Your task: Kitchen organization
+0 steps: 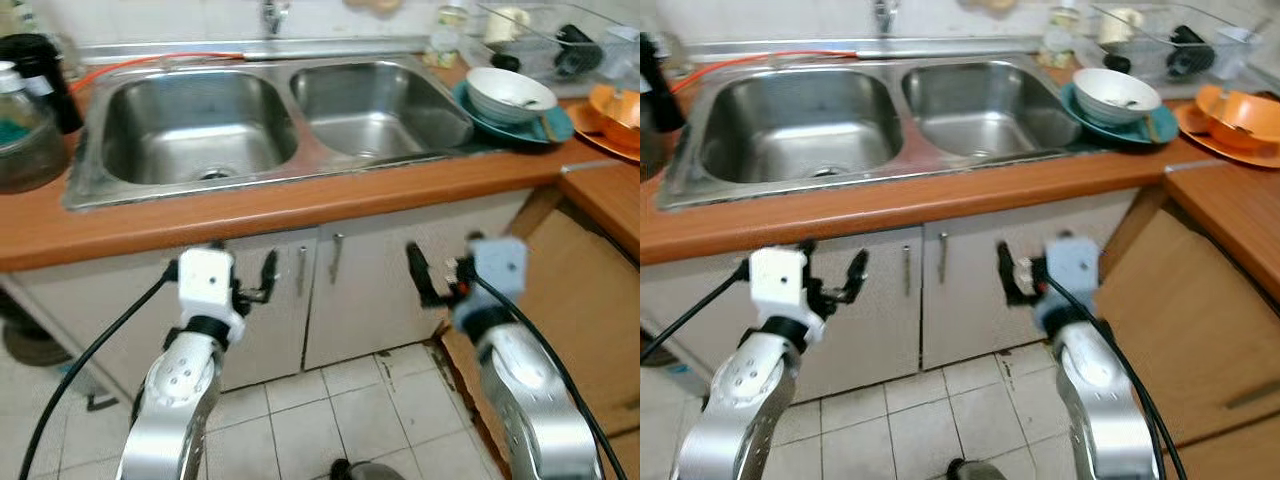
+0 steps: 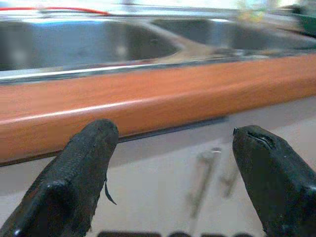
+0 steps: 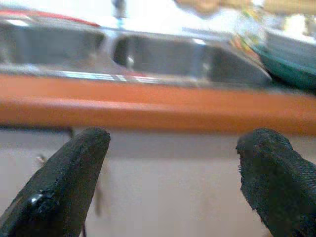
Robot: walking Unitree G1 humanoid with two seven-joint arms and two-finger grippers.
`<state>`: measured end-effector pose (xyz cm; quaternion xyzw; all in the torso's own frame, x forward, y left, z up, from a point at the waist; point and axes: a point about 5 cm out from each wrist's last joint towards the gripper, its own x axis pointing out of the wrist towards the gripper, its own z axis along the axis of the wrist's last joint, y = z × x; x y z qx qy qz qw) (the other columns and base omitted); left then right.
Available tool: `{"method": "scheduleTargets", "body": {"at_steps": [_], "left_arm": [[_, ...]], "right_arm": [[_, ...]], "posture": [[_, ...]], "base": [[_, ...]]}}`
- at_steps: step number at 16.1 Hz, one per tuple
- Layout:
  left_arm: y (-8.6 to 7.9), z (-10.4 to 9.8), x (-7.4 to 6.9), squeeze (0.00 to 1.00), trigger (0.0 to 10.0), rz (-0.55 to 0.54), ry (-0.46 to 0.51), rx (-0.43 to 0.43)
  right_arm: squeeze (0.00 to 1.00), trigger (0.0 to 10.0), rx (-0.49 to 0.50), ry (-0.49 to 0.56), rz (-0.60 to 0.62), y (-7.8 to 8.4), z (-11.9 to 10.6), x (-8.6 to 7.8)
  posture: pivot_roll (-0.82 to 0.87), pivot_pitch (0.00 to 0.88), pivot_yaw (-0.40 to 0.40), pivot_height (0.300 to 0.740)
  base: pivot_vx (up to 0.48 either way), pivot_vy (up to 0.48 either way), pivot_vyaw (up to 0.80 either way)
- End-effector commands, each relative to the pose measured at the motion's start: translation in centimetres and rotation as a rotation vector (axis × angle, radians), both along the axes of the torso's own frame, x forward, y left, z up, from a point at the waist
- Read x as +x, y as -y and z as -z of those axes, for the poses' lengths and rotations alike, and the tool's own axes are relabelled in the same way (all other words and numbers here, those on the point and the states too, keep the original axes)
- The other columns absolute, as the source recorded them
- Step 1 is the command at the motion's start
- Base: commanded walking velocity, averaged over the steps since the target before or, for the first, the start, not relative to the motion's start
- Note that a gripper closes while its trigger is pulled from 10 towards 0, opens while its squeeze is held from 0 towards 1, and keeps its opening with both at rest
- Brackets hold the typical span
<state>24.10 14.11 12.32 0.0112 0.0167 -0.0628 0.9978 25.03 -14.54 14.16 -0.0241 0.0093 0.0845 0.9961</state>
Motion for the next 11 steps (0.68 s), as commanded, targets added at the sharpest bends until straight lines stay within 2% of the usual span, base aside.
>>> {"method": "scheduleTargets", "body": {"at_steps": [1, 3, 6, 9, 11], "left_arm": [[0.11, -0.30, 0.16, 0.00, 10.0, -0.013, 0.012, 0.002], [0.10, -0.22, 0.26, 0.00, 10.0, -0.012, 0.012, 0.028], [0.03, -0.26, 0.58, 0.00, 10.0, -0.016, 0.008, 0.088], [0.33, -0.55, 0.72, 0.00, 10.0, 0.002, 0.011, 0.056], [0.47, -0.46, 0.72, 0.00, 10.0, 0.012, 0.011, 0.070]], "right_arm": [[1.00, 10.0, -0.013, 0.004, 0.008, 0.16, -0.44, 0.30], [1.00, 10.0, -0.033, 0.026, 0.062, 0.52, -0.60, 0.69], [1.00, 10.0, -0.030, 0.031, 0.078, 0.73, -0.75, 0.88], [1.00, 10.0, -0.036, -0.013, 0.097, 0.97, -0.32, 0.38], [1.00, 10.0, -0.051, -0.032, 0.087, 0.93, 0.04, 0.20]], "posture": [[-0.07, 0.000, -0.037, 0.740], [-0.06, 0.000, -0.045, 0.740], [-0.06, 0.000, -0.039, 0.740], [-0.07, 0.000, -0.025, 0.740], [-0.07, 0.000, -0.025, 0.740]], "base": [[0.000, -0.480, 0.00], [0.000, -0.480, 0.00], [0.000, 0.000, 0.00], [0.000, 0.000, 0.00], [0.000, 0.000, 0.00]]}}
